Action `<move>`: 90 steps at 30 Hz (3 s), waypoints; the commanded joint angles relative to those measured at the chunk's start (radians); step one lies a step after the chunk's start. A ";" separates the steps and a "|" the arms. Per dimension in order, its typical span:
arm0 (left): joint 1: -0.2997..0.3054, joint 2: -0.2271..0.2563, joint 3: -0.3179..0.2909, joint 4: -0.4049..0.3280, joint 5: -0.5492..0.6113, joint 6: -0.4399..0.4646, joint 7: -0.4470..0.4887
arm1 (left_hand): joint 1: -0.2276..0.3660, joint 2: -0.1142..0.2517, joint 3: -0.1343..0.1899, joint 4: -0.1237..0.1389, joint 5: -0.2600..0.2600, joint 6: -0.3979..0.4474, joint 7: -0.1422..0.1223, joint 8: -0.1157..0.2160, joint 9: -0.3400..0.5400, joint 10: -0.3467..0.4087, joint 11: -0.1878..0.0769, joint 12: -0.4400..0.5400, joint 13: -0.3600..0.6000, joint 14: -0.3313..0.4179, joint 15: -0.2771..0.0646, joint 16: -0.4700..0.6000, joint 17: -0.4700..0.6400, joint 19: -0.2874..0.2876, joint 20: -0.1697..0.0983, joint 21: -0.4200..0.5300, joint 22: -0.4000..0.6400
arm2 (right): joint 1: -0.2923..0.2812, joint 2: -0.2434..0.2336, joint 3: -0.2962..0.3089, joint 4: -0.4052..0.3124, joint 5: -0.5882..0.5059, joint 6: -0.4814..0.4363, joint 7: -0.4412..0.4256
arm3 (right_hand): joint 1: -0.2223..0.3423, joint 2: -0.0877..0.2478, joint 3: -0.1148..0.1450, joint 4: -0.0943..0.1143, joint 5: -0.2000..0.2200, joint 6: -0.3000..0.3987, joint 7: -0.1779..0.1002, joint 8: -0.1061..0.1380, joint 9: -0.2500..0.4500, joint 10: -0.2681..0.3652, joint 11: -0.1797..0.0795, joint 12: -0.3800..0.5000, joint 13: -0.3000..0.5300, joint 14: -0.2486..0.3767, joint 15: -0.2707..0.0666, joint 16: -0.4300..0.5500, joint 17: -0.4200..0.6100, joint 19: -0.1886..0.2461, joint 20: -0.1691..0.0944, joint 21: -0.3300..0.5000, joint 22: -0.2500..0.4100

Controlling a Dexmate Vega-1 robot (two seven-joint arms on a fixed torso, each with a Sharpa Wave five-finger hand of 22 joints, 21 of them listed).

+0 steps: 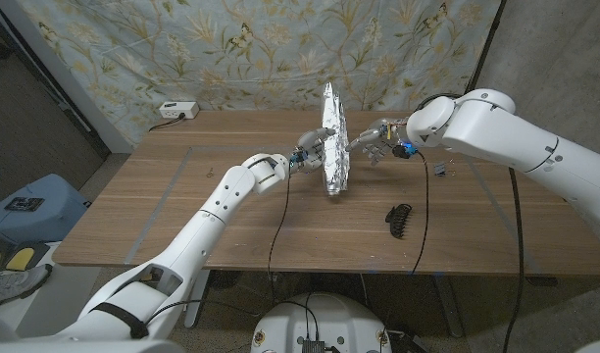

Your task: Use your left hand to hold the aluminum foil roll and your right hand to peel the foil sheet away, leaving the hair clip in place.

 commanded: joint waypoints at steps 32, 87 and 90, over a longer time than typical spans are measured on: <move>-0.011 -0.003 -0.016 0.083 -0.064 0.035 -0.110 | -0.046 0.011 0.065 0.053 0.024 -0.022 -0.014 -0.023 0.043 -0.046 0.009 -0.008 0.077 -0.047 0.030 -0.019 0.020 -0.031 0.013 -0.014 0.002 | -0.010 0.038 -0.047 -0.018 -0.110 -0.043 -0.123 | 0.240 0.023 0.083 -0.024 0.016 0.327 0.051 0.090 0.037 0.351 -0.086 0.112 0.079 0.380 -0.202 0.221 0.115 0.303 -0.189 0.094 0.015; -0.004 -0.023 -0.023 0.109 -0.062 0.014 -0.173 | -0.110 0.025 0.037 0.057 0.027 -0.061 -0.002 -0.092 0.014 -0.161 0.025 -0.088 0.026 -0.158 0.054 -0.028 0.065 -0.094 0.003 -0.038 0.004 | -0.037 0.030 -0.125 -0.094 -0.265 -0.151 -0.278 | 0.396 0.035 0.143 -0.006 0.010 0.601 -0.034 0.177 0.075 0.650 -0.212 0.262 0.169 0.705 -0.399 0.314 0.143 0.520 -0.316 0.225 0.014; -0.005 -0.023 -0.023 0.115 -0.062 0.015 -0.185 | -0.114 0.027 0.032 0.057 0.023 -0.077 -0.003 -0.102 0.012 -0.172 0.025 -0.095 0.021 -0.170 0.056 -0.029 0.069 -0.103 0.002 -0.042 0.005 | -0.043 0.029 -0.122 -0.097 -0.267 -0.150 -0.285 | 0.395 0.039 0.145 -0.003 0.010 0.600 -0.034 0.176 0.078 0.651 -0.215 0.265 0.171 0.705 -0.398 0.313 0.146 0.519 -0.316 0.227 0.015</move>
